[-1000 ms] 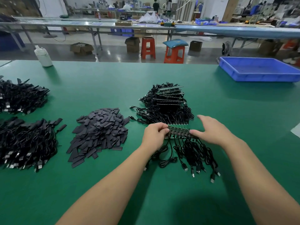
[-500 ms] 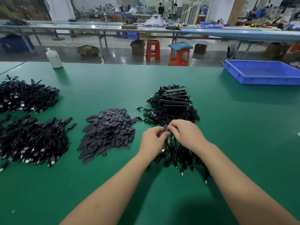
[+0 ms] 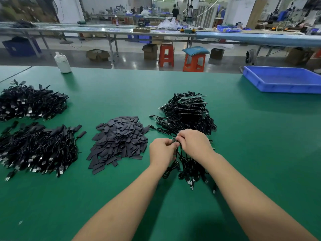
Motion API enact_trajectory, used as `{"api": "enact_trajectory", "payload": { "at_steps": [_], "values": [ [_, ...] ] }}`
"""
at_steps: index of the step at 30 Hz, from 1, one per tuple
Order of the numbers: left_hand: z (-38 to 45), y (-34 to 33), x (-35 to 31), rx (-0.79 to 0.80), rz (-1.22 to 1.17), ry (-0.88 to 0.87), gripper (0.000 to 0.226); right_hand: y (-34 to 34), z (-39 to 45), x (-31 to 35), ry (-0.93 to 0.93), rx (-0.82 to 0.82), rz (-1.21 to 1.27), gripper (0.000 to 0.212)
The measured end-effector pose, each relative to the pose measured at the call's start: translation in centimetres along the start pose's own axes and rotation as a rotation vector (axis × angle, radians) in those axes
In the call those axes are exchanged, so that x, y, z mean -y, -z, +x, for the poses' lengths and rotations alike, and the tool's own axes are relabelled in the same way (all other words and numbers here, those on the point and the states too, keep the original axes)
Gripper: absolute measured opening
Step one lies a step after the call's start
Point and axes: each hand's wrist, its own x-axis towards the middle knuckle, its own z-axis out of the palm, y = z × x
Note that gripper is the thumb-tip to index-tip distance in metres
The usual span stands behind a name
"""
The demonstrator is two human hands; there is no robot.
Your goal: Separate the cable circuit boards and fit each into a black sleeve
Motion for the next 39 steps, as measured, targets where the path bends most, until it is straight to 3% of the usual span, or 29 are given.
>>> {"api": "enact_trajectory", "payload": {
  "at_steps": [21,29,33,37,39],
  "values": [
    [1.2,-1.4,0.9,-0.121,-0.039,0.114,0.027,-1.7,1.4,0.8,-0.079,0.016,-0.06,0.024],
    [1.5,0.0,1.4,-0.162,-0.056,0.067,0.028,-2.1,1.9,-0.6,-0.027,-0.021,-0.004,0.027],
    [1.1,2.5,1.3,-0.067,-0.226,0.058,0.017,-2.2,2.5,-2.9,-0.072,-0.043,-0.032,0.027],
    [0.7,4.2,0.6,0.101,-0.289,-0.019,0.016,-2.8,2.6,-4.0,-0.072,0.02,-0.084,0.053],
    [0.5,4.6,0.3,0.129,-0.294,-0.023,0.017,-3.1,2.2,-3.0,-0.048,-0.041,0.118,0.044]
  ]
}}
